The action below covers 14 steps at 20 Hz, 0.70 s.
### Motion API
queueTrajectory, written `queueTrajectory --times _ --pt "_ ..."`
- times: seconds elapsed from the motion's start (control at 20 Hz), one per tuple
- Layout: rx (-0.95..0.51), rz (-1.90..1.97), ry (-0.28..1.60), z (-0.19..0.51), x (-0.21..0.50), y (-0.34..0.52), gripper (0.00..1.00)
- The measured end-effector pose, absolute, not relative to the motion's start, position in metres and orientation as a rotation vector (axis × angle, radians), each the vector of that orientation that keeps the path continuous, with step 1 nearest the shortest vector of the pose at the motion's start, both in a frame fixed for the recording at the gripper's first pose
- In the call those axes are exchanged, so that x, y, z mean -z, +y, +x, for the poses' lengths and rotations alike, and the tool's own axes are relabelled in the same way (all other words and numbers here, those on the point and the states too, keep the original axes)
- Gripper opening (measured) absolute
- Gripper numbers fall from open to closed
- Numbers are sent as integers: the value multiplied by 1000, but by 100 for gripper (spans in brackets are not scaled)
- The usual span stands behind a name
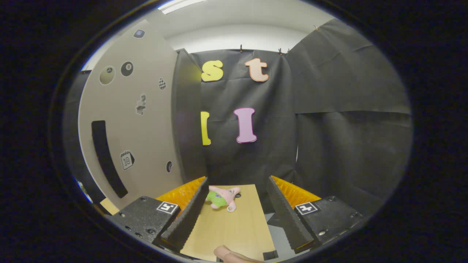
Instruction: Open the shoe cabinet door, grab the shoes and put them into the shoe cabinet, then close the shoe cabinet door.
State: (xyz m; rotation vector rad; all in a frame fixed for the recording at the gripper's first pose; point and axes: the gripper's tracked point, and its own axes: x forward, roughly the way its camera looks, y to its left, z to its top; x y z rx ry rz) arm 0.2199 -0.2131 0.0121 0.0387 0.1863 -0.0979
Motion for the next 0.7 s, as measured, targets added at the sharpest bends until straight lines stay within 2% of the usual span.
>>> queueTrajectory --times 0.25,0.55,0.65,0.7 --pt "-76 20 134 230 -17 -160 99" --pt "-138 -34 158 226 -29 -98 99" --pt "-218 -48 156 220 -34 -56 99" --pt "-185 -85 148 219 -37 -51 99"
